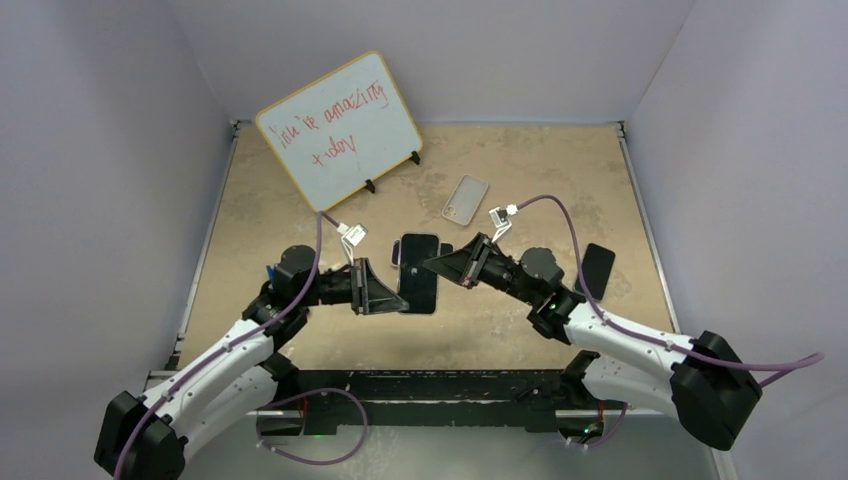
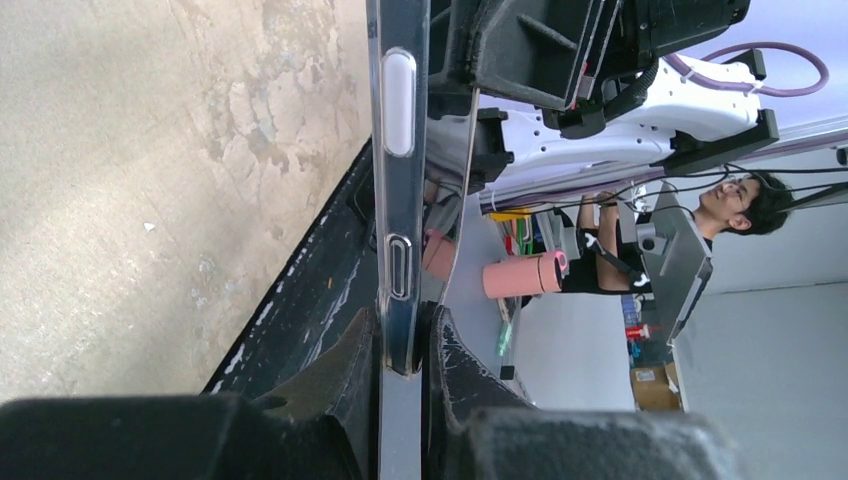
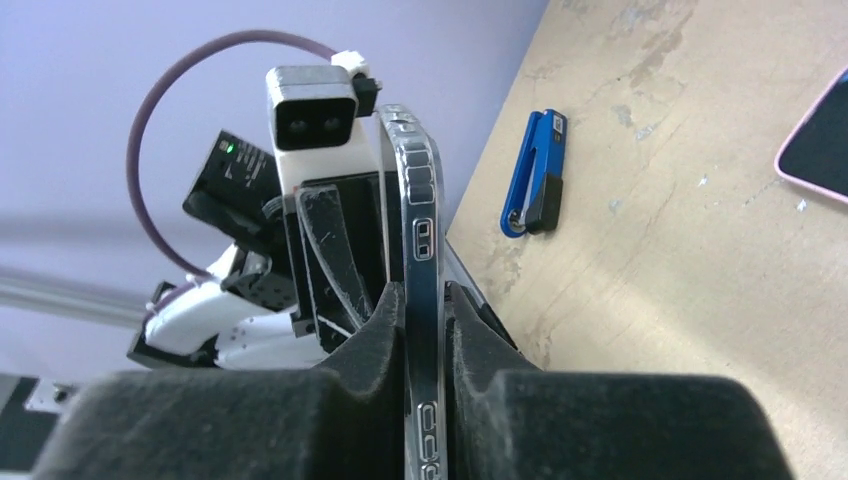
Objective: Put the phone into the phone case
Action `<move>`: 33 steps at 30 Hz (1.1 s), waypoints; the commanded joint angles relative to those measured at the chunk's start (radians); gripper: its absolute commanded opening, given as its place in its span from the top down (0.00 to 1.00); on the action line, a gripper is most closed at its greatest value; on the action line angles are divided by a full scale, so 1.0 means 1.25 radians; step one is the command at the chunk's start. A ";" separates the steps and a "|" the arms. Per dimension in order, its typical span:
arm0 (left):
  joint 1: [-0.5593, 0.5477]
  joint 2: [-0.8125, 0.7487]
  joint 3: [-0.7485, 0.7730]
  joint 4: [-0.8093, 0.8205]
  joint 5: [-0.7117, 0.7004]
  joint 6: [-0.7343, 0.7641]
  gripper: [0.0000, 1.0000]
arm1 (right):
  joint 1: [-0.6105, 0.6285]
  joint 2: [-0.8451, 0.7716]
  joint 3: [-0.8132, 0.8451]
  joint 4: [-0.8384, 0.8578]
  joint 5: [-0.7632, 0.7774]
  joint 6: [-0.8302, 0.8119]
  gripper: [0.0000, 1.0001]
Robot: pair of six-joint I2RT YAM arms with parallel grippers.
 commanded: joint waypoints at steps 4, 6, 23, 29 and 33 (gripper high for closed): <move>-0.003 -0.004 0.059 -0.077 0.005 0.098 1.00 | -0.009 0.001 -0.015 0.116 -0.028 0.015 1.00; -0.003 0.000 0.080 -0.123 -0.016 0.136 0.87 | -0.014 -0.006 -0.035 0.101 -0.026 0.043 1.00; -0.003 0.045 0.359 -0.559 -0.505 0.471 0.10 | -0.190 -0.030 0.168 -0.660 0.150 -0.322 1.00; -0.003 0.066 0.381 -0.565 -0.590 0.499 0.09 | -0.263 0.113 0.265 -0.698 0.114 -0.430 1.00; -0.003 0.053 0.404 -0.574 -0.600 0.539 0.09 | -0.318 0.189 0.292 -0.683 0.071 -0.442 1.00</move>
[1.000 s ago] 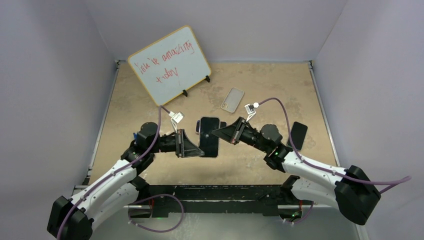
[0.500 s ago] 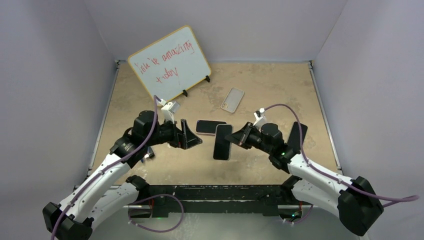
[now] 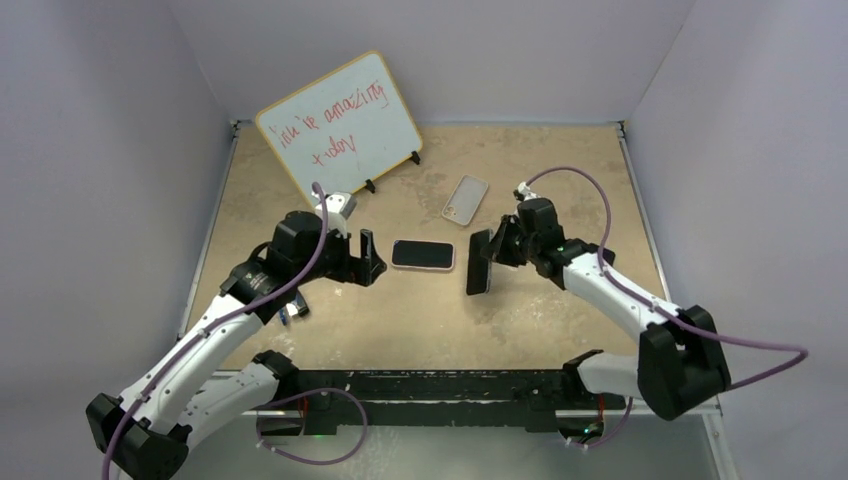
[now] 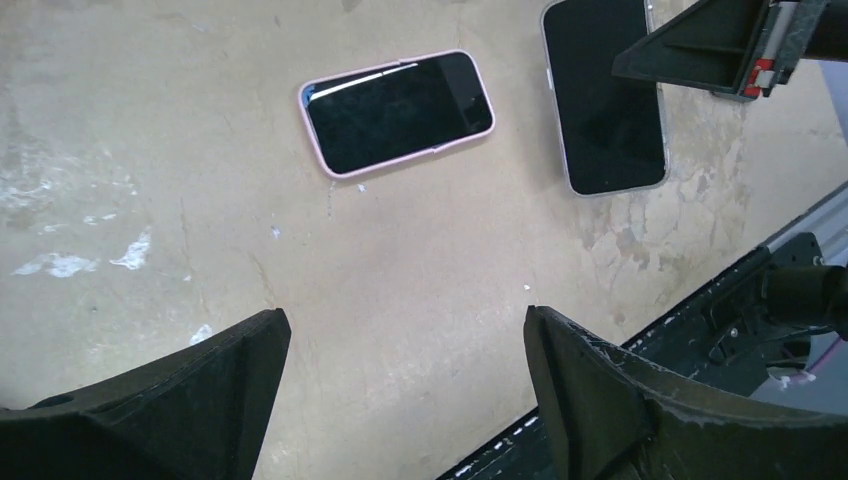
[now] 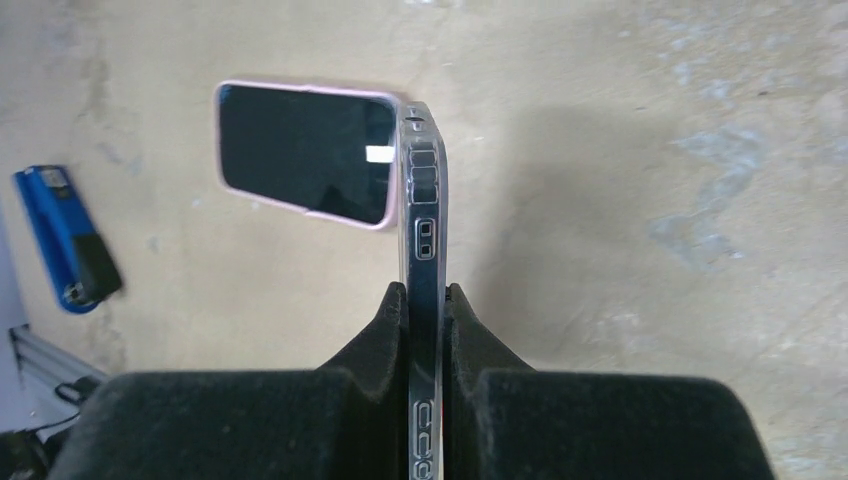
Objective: Put the phone into the phone case
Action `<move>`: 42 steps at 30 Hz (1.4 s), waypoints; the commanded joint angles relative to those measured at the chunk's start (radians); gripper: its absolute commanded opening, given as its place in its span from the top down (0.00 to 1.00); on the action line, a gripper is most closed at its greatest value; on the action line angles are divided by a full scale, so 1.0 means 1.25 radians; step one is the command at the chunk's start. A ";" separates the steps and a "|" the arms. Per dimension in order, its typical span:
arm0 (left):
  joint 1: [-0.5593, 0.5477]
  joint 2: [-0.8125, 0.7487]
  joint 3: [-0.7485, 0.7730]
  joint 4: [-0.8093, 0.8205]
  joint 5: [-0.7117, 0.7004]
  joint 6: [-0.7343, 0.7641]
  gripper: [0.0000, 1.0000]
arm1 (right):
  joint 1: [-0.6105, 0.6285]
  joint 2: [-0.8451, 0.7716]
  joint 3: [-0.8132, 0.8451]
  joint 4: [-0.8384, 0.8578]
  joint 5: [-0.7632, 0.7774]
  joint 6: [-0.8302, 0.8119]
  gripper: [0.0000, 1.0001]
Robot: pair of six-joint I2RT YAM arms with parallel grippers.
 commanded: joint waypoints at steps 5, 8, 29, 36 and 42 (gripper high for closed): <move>0.002 -0.057 0.043 -0.004 -0.102 0.105 0.08 | -0.103 0.098 0.033 0.076 -0.081 -0.051 1.00; 0.002 -0.077 0.032 0.013 -0.099 0.106 0.08 | -0.128 0.140 0.039 0.086 -0.116 -0.046 1.00; 0.001 -0.080 0.031 0.011 -0.104 0.114 0.08 | -0.144 0.185 -0.021 0.077 -0.111 -0.021 0.71; 0.001 -0.080 0.032 0.008 -0.103 0.113 0.08 | -0.144 0.135 -0.010 0.002 -0.030 -0.008 0.57; 0.001 -0.095 0.032 0.013 -0.101 0.117 0.08 | -0.146 0.097 0.039 -0.109 0.076 0.038 0.46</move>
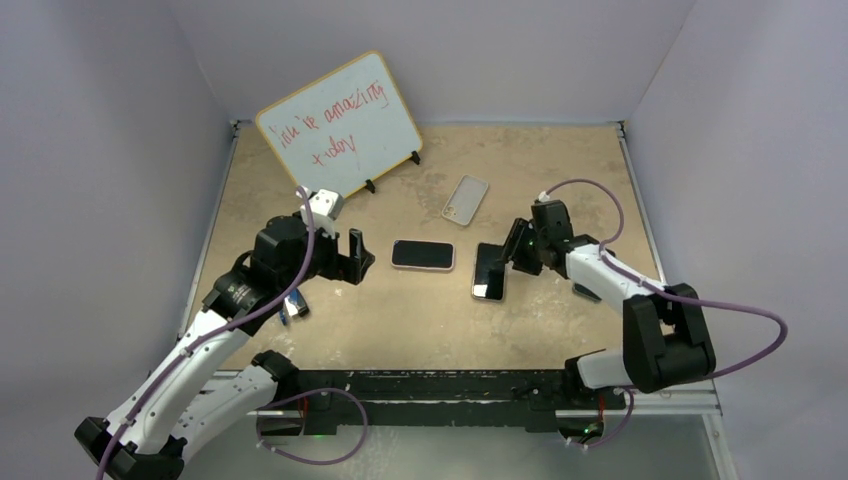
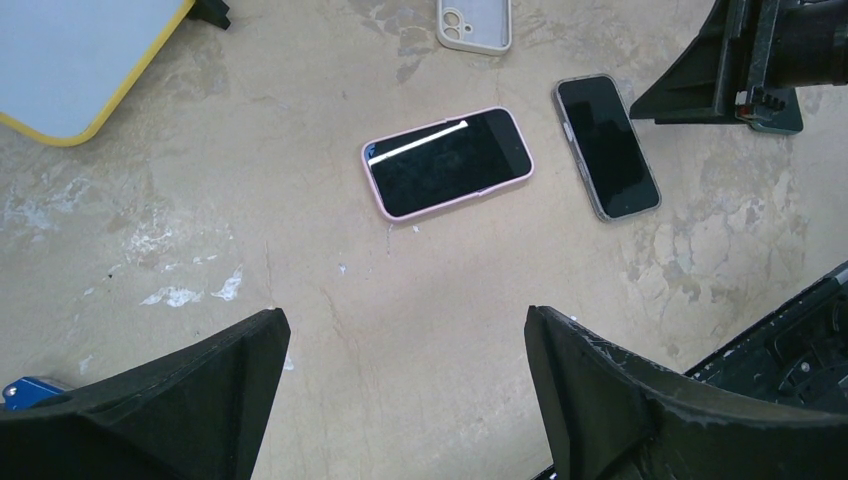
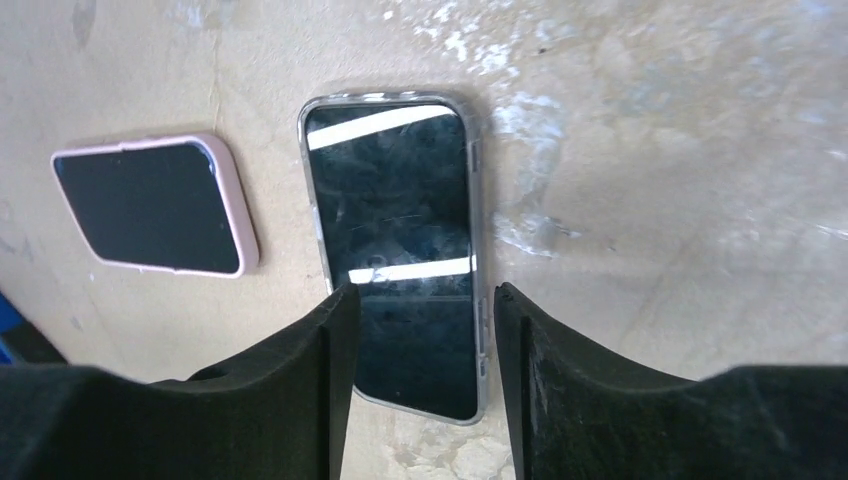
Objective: Put the phone into the phone case
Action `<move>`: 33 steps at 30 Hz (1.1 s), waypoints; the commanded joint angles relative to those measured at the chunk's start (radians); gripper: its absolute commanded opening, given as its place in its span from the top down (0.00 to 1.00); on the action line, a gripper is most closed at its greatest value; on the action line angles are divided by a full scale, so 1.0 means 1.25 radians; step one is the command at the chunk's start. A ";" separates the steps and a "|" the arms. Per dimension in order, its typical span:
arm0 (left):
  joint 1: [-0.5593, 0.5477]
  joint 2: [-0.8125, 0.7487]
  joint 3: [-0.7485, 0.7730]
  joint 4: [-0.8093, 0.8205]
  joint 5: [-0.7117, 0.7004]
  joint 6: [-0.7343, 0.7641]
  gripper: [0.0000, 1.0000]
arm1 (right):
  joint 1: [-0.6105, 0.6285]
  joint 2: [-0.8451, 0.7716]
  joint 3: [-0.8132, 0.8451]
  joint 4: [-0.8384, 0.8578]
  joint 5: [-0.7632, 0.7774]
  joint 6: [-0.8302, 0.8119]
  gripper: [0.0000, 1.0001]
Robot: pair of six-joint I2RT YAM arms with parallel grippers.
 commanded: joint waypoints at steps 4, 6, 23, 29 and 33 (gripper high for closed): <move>0.001 -0.023 0.008 0.016 -0.037 0.015 0.08 | -0.004 -0.079 0.067 -0.130 0.181 0.071 0.45; 0.001 -0.022 0.011 0.011 -0.039 0.013 0.08 | -0.007 -0.101 0.067 -0.153 0.252 0.095 0.45; 0.001 -0.038 0.009 0.015 -0.019 0.019 0.08 | -0.102 -0.086 0.035 -0.172 0.572 0.094 0.55; 0.001 -0.051 0.009 0.012 -0.029 0.021 0.07 | -0.164 0.010 0.048 -0.147 0.559 0.056 0.59; 0.001 -0.051 0.010 0.013 -0.030 0.023 0.06 | -0.199 0.031 0.036 -0.125 0.532 0.048 0.60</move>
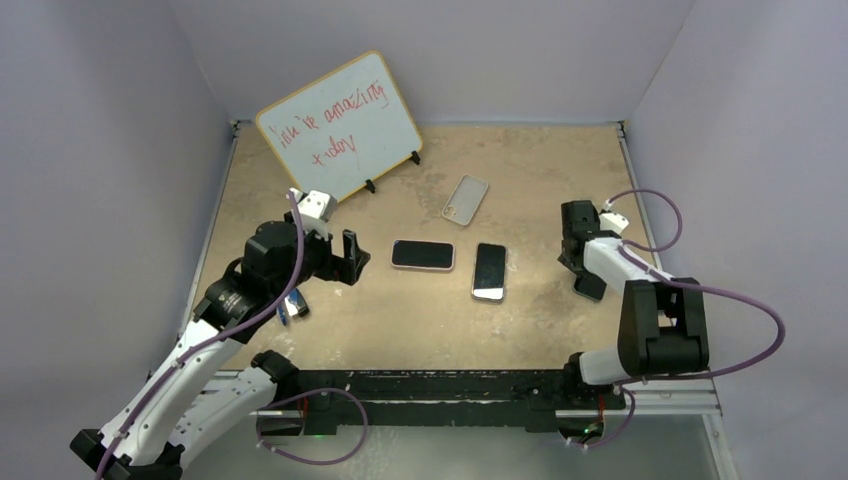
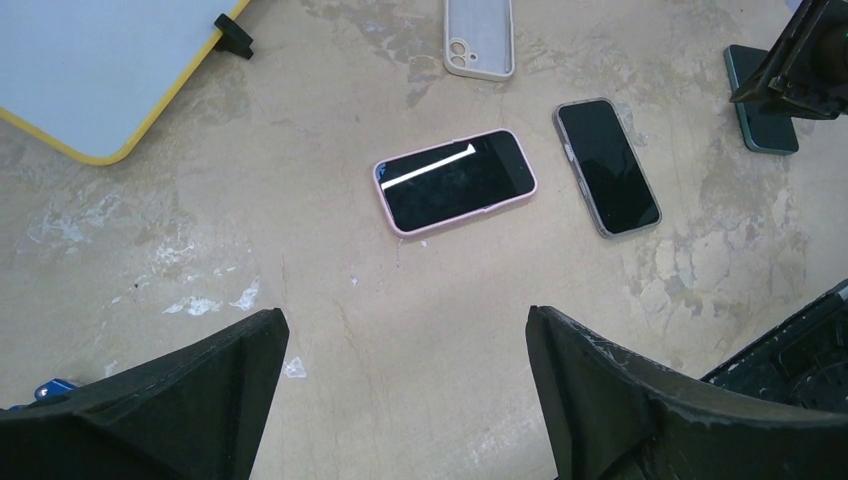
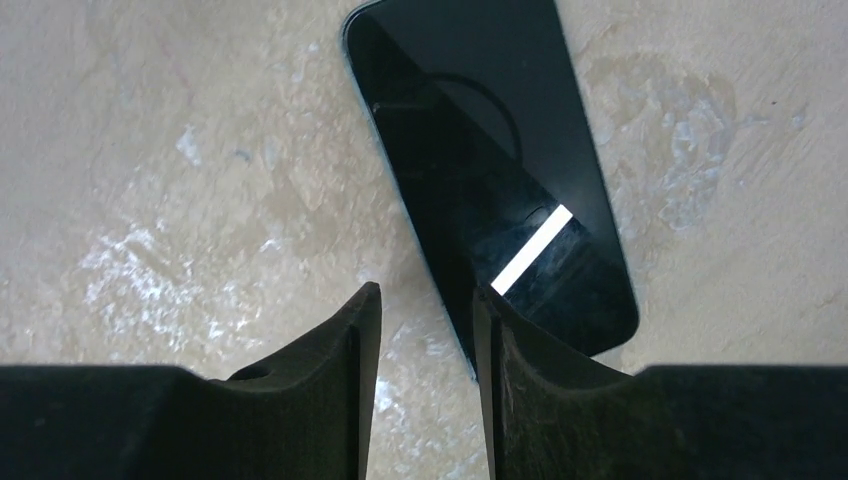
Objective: Put the phone into the phone case
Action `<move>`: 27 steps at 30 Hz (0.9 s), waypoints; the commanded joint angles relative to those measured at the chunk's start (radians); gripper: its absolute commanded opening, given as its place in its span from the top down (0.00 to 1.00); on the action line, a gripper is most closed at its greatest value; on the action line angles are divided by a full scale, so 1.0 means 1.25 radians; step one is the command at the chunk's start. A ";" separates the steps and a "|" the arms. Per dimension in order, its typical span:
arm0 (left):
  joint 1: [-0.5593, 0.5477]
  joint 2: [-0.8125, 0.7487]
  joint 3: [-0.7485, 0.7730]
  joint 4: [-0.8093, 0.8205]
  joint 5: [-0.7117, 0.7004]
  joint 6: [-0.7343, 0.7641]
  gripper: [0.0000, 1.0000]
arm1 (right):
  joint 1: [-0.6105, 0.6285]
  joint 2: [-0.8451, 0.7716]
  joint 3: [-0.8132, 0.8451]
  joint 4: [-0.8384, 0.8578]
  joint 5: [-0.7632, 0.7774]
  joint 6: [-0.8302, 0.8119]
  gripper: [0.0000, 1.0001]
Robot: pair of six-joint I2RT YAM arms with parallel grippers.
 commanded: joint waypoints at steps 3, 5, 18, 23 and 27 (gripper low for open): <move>0.001 -0.003 0.010 0.013 -0.007 0.015 0.06 | -0.032 0.006 0.001 0.041 0.010 -0.031 0.56; 0.001 -0.001 0.012 0.013 -0.005 0.016 0.06 | -0.036 0.008 0.002 0.038 0.013 -0.032 0.51; 0.001 -0.005 0.012 0.015 -0.004 0.015 0.06 | -0.036 -0.025 0.036 0.147 -0.215 -0.086 0.54; 0.002 -0.010 0.010 0.013 -0.008 0.014 0.06 | -0.014 0.029 0.070 0.245 -0.389 -0.014 0.57; 0.002 -0.009 0.010 0.013 -0.010 0.014 0.06 | 0.064 0.116 0.155 0.260 -0.394 0.022 0.58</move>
